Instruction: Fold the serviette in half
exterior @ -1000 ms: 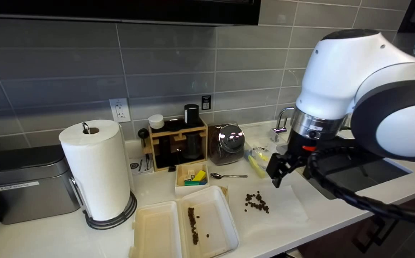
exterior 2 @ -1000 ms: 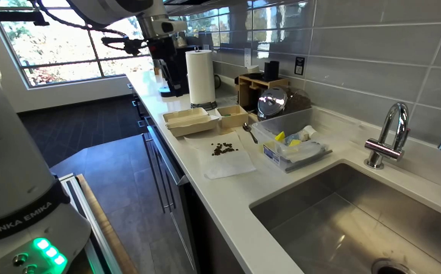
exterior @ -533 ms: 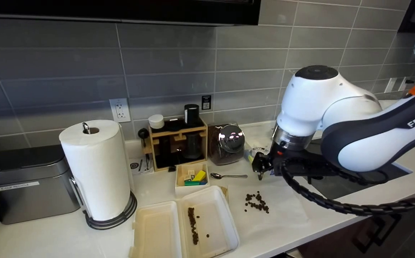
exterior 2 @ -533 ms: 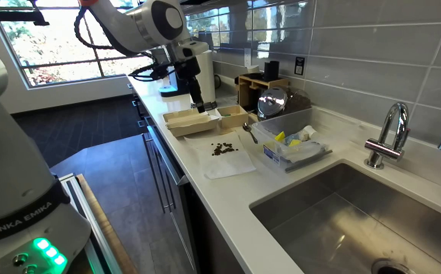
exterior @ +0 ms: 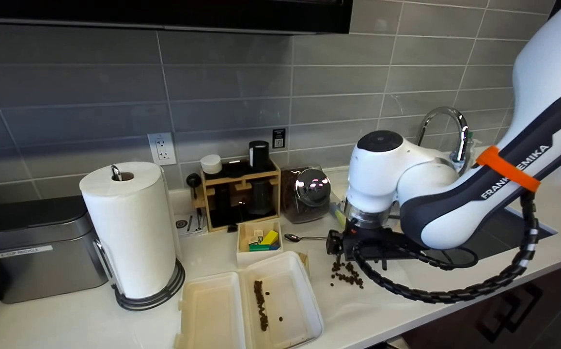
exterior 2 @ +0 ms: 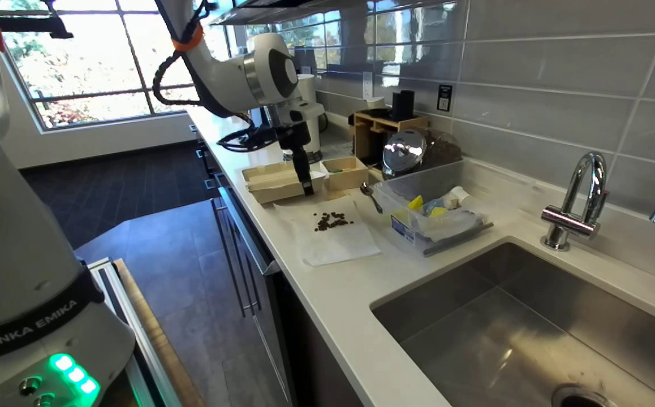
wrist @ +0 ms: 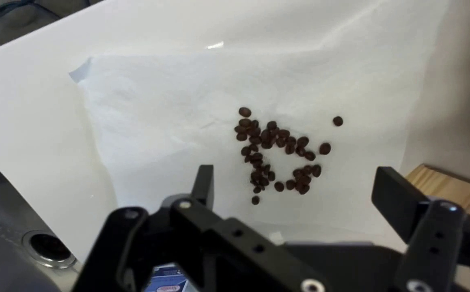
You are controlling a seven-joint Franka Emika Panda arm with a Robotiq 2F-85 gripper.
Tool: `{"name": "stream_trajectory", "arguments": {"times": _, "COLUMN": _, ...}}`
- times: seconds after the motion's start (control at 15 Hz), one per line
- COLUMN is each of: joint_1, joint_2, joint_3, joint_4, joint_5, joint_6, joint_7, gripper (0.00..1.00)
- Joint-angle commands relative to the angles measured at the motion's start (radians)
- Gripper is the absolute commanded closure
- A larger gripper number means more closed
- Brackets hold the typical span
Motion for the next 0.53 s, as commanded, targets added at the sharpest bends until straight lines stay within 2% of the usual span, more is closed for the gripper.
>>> {"name": "stream_trajectory", "arguments": {"times": 0.0, "joint_1": 0.184, "joint_2": 0.122, "joint_3": -0.166, "joint_4": 0.107, "joint_5": 0.022, "joint_6": -0.019, "joint_7": -0.046, "gripper": 0.00}}
{"name": "stream_trajectory", "arguments": {"times": 0.07, "joint_1": 0.194, "joint_2": 0.049, "joint_3": -0.188, "joint_4": 0.037, "joint_5": 0.056, "joint_6": 0.015, "joint_7": -0.060, "gripper": 0.00}}
{"name": "stream_trajectory", "arguments": {"times": 0.2, "joint_1": 0.241, "joint_2": 0.071, "joint_3": -0.230, "joint_4": 0.053, "joint_5": 0.069, "joint_6": 0.014, "joint_7": -0.067, "gripper": 0.00}}
{"name": "stream_trajectory", "arguments": {"times": 0.47, "joint_1": 0.249, "joint_2": 0.058, "joint_3": -0.241, "joint_4": 0.051, "joint_5": 0.074, "joint_6": 0.012, "joint_7": -0.072, "gripper": 0.00}}
